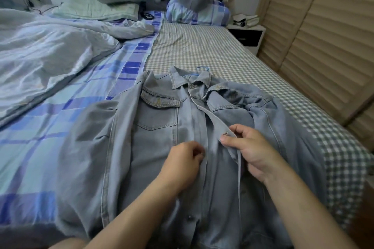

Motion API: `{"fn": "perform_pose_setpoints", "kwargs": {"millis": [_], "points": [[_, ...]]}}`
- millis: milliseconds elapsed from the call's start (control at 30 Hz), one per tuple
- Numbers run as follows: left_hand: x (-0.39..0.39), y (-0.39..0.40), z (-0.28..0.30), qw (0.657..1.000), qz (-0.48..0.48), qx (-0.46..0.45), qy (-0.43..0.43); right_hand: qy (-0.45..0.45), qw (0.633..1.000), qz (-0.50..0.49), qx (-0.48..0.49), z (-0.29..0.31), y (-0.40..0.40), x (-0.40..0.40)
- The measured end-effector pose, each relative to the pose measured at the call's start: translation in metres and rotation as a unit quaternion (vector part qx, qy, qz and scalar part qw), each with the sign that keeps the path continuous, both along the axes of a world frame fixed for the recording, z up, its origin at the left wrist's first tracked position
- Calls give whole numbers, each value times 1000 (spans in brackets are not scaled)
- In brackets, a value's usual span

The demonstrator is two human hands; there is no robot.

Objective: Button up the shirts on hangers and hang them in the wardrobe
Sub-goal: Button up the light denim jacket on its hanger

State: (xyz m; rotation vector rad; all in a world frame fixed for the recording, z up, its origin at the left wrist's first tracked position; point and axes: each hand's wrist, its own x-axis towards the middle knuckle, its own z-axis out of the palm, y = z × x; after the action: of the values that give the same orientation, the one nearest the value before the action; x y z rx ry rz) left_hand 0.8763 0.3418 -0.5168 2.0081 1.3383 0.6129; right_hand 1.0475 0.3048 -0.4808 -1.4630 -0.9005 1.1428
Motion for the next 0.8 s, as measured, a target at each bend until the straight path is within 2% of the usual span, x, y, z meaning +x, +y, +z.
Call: {"fn": "perform_pose_setpoints", "kwargs": {"millis": [100,200,267,300,333,400,567,733,800], "points": [[3,-4,-5,999,1,26,18,-154,988,16,7,-5,-3,-7],[-2,-3,-5,999,43,5,3,-318,947,36,18,-11,-8,-17],[-5,-1,-2,987,80,-104,-88,-382,923,30,26,-16,-9,-33],[-4,-1,1,971,89,-167,-146,-395,918,24,27,-18,-8,-40],[-4,-2,2,954,97,-213,-187,-401,916,21,22,-20,-6,-46],[-3,-2,-1,949,99,-222,-199,-393,919,26,-6,-20,-1,-49],[-4,-10,-8,985,76,-108,-115,-322,943,62,-60,-13,1,-25],[0,-18,-10,994,73,-10,-77,-233,962,119,-72,-11,5,5],[1,-18,-8,990,89,-31,-103,-221,963,134,-75,-13,6,8]]}}
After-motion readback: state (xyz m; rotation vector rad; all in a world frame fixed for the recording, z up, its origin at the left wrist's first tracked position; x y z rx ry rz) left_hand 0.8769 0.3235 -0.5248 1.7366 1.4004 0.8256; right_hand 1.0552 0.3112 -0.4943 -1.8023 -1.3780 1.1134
